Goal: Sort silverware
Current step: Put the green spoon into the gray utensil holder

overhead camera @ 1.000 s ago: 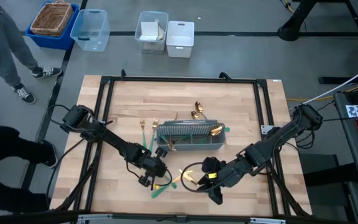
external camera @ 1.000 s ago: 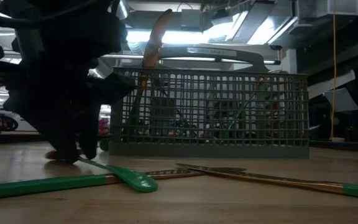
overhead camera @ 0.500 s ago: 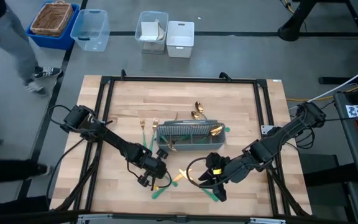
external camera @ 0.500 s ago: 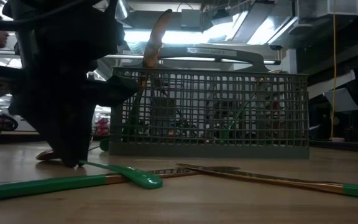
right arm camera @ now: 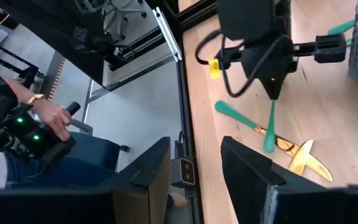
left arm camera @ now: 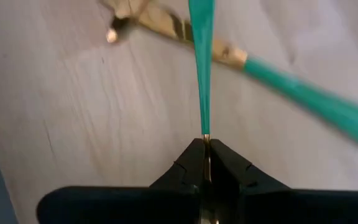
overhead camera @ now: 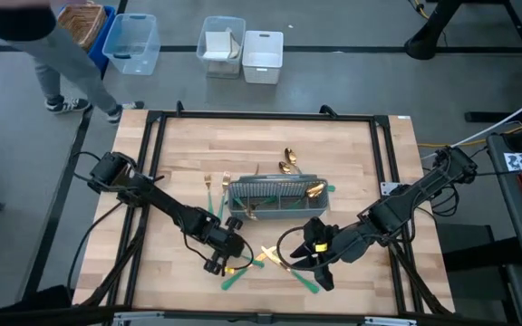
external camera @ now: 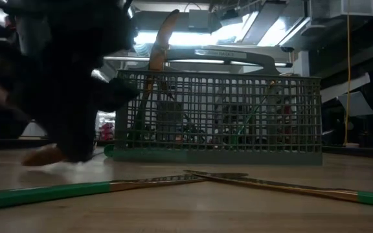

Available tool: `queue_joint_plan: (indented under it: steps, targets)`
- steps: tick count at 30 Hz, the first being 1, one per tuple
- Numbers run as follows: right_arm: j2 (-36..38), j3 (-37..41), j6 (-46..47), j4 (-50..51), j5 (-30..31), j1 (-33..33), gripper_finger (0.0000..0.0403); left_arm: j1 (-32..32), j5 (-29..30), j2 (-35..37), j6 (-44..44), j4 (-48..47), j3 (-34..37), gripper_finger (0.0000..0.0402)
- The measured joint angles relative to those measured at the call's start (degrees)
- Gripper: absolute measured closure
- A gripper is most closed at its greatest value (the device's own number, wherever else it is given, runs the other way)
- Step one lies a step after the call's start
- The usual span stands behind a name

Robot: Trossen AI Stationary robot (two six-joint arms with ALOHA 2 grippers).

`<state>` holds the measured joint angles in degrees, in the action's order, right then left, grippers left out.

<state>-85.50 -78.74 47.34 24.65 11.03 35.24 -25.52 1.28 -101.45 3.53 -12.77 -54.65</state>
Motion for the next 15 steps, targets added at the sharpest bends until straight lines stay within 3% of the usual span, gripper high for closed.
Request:
queue_joint_plan:
  steps: [15]
  targets:
    - [2.4,0.0,-1.3,9.9,2.6,0.0,0.0260,0.0,0.0,9.7,14.2,4.2,-0.2,0.0398]
